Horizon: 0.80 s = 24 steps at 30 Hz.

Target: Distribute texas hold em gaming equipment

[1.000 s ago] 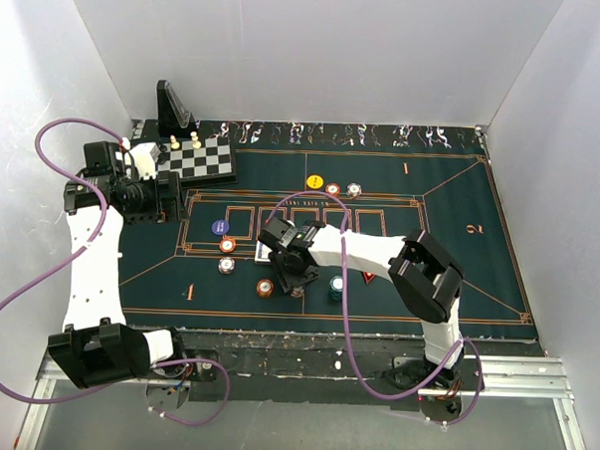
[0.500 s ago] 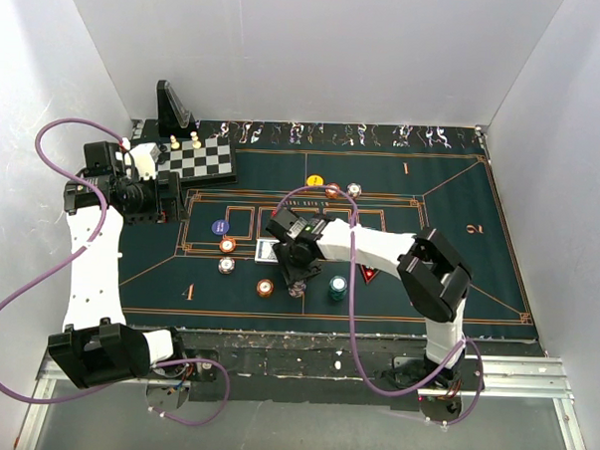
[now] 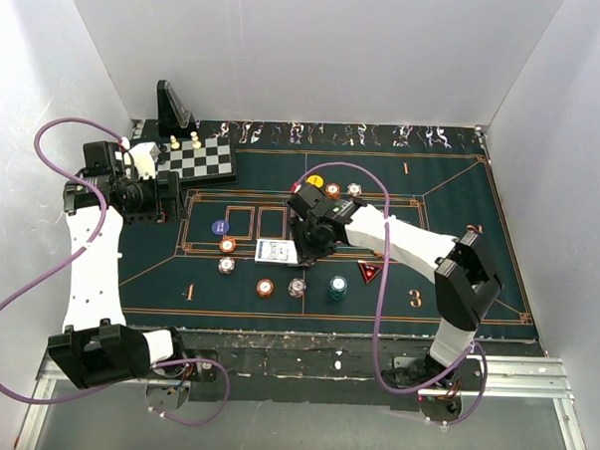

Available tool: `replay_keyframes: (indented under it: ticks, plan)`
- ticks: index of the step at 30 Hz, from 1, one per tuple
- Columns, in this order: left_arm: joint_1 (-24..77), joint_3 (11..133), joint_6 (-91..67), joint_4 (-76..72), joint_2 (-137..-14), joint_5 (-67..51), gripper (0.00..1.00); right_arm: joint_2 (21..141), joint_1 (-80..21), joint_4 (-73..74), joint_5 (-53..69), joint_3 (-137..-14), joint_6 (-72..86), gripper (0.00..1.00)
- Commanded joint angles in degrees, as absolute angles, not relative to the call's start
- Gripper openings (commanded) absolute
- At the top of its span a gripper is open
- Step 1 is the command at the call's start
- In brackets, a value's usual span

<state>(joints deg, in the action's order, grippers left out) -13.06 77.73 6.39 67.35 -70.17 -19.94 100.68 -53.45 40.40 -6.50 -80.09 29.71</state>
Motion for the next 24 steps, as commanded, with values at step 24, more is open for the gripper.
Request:
replay_keyframes:
  ticks: [24]
  plan:
    - [-13.54,78.40,7.47,67.32,-68.03,-19.51,0.98,105.11,-32.34,38.05,-13.79,-74.17,28.21,0.35]
